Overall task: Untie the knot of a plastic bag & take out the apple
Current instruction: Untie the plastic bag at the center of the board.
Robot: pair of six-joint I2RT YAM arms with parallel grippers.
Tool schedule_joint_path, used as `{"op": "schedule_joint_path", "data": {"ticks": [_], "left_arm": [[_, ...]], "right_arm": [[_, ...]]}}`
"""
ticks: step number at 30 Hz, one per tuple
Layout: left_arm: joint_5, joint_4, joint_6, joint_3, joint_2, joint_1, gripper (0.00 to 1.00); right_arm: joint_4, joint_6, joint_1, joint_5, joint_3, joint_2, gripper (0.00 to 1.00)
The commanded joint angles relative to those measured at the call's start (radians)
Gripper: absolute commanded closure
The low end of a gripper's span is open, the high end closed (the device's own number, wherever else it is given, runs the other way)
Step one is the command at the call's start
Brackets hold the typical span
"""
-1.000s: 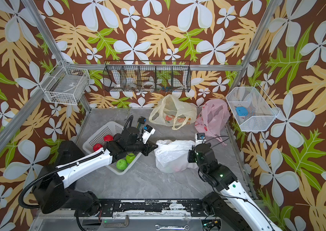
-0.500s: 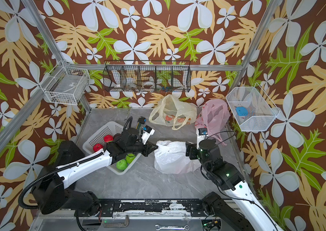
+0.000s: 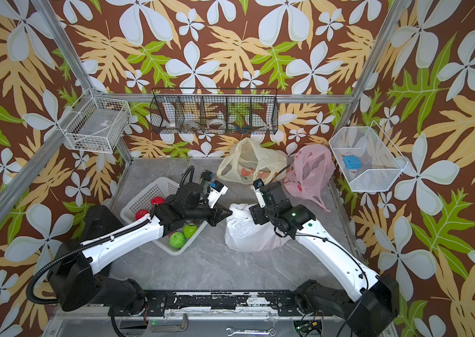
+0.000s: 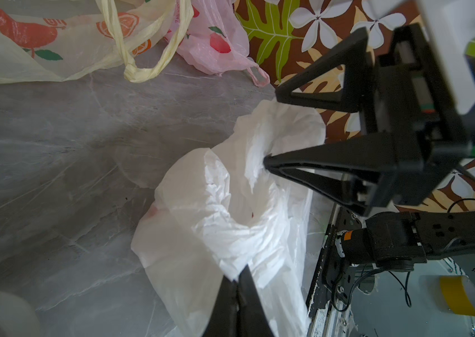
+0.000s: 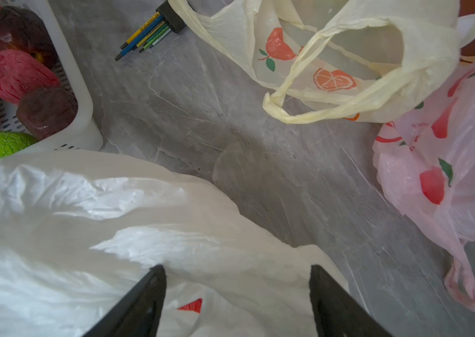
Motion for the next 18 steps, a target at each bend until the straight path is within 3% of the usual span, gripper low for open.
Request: {"op": "schedule_joint_path", "data": {"ticks": [1,5,8,11,15,18], "left_arm": [[0.008,-0.006,0.015,0.001,-0.022,0.002,1.00],[-0.022,-0.039,0.039,-0.001,-0.058,0.002,1.00],[-0.057,-0.079,0.056,-0.003,-0.100,0.002,1.00],[-0.097,-0.108,0.071,-0.020,-0.161,0.002,1.00],[-0.138,-0.088,0.061,-0.096,-0.255,0.002,1.00],[-0.150,-0.039,0.028,-0.180,-0.304,0.003,1.00]], "right_arm": [[0.039,-0.056,0.001,-0.029,0.014,0.035,0.35],[0.037,-0.064,-0.004,0.033,0.043,0.081,0.77],[0.037,-0.025,-0.043,0.119,0.069,0.082,0.94],[0.042,0.085,-0.170,0.139,0.073,0.046,1.00],[0.113,0.232,-0.428,-0.073,-0.029,-0.053,1.00],[0.152,0.286,-0.489,-0.143,-0.118,-0.130,1.00]]}}
